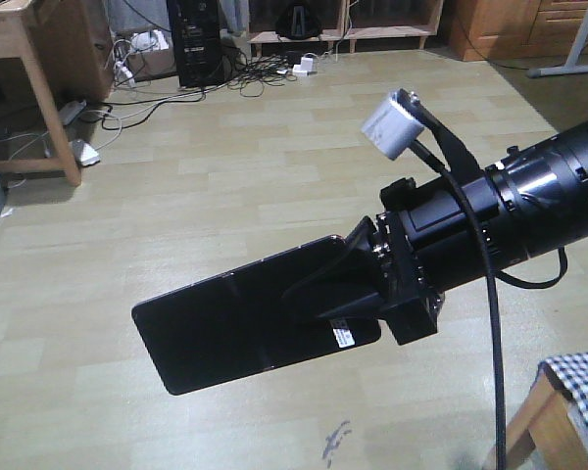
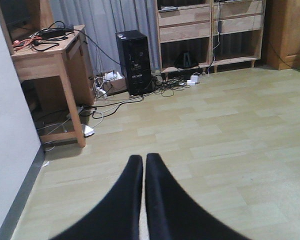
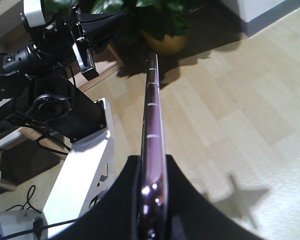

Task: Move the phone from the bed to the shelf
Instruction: 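Drive away from the bed holding the phone in the right gripper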

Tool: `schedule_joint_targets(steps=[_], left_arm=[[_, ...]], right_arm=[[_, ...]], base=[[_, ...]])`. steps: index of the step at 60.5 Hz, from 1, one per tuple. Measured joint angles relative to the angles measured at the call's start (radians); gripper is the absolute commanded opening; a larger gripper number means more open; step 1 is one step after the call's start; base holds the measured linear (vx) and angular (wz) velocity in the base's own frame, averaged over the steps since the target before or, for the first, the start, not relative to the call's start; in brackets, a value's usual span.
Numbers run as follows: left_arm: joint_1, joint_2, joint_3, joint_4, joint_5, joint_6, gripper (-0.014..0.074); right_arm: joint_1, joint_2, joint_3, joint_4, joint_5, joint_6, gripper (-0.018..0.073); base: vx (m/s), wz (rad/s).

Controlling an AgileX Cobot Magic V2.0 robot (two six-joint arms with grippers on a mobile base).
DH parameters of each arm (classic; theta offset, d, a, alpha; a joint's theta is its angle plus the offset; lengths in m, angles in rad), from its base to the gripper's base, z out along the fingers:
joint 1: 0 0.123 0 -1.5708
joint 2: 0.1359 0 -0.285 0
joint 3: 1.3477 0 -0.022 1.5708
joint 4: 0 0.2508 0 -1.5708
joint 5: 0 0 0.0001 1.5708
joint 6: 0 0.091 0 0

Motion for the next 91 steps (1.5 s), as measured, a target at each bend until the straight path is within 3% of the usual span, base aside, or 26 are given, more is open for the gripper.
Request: schedule_joint_targets(steps=[91], left_arm=[[0.0, 0.0, 0.0, 0.0, 0.0, 0.0, 0.0001]], right_arm=[[0.0, 0.0, 0.0, 0.0, 0.0, 0.0, -0.0001]], base=[[0.4, -0.14]])
